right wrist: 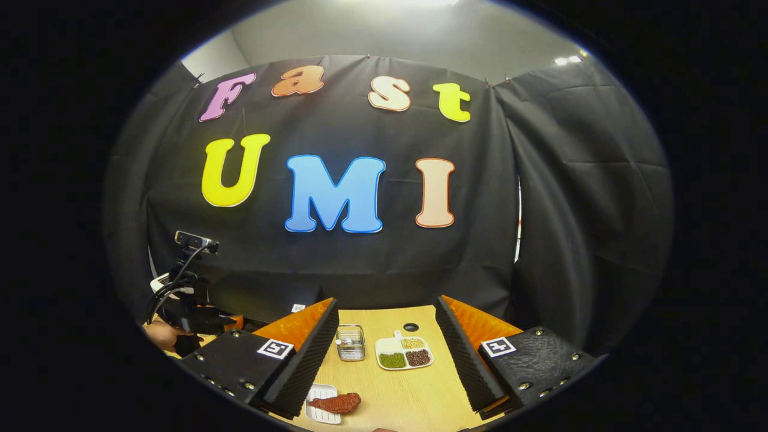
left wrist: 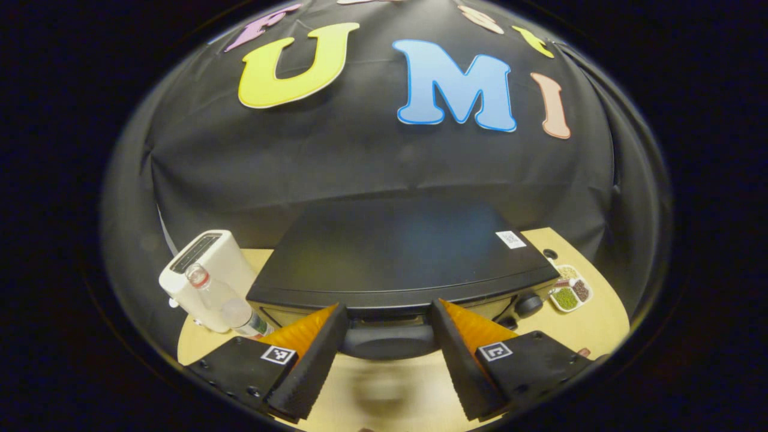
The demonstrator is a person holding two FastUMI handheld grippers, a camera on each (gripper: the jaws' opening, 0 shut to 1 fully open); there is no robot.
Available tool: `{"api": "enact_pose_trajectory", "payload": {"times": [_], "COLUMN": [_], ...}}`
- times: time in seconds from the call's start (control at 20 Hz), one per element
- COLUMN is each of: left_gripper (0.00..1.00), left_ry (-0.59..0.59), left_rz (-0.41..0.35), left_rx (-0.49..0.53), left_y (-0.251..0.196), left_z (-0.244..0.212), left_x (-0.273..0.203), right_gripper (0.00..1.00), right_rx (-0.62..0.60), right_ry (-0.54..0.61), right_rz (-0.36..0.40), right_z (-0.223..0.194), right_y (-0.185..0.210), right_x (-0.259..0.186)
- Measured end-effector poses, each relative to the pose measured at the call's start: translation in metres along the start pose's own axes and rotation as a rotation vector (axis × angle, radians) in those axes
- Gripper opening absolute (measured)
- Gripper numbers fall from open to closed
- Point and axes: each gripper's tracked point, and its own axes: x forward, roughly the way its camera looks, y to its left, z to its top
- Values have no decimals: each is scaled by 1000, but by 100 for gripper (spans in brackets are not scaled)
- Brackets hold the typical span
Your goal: Open the electric oven with the left hand, put the food in, and close the electric oven.
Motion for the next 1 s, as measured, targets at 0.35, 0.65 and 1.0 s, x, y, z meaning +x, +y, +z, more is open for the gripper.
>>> {"api": "enact_pose_trajectory", "payload": {"times": [0.35,0.65,1.0], "left_gripper": [92,95,98], "left_ry": [21,31,63], "left_rz": [-20,-23,-34], "left_rx": [-21,-17,-27], "left_y": [1,-1,-2], "left_z": [-6,-21,-47], "left_x": [-5,-21,-38], "right_gripper": [98,98,98], "right_rx": [-16,-9,-11], "right_ry": [-25,-29,-35], "right_rz": [30,27,31], "right_z": [9,8,7], "right_y": [11,8,9], "right_x": [-4,-11,-17]}}
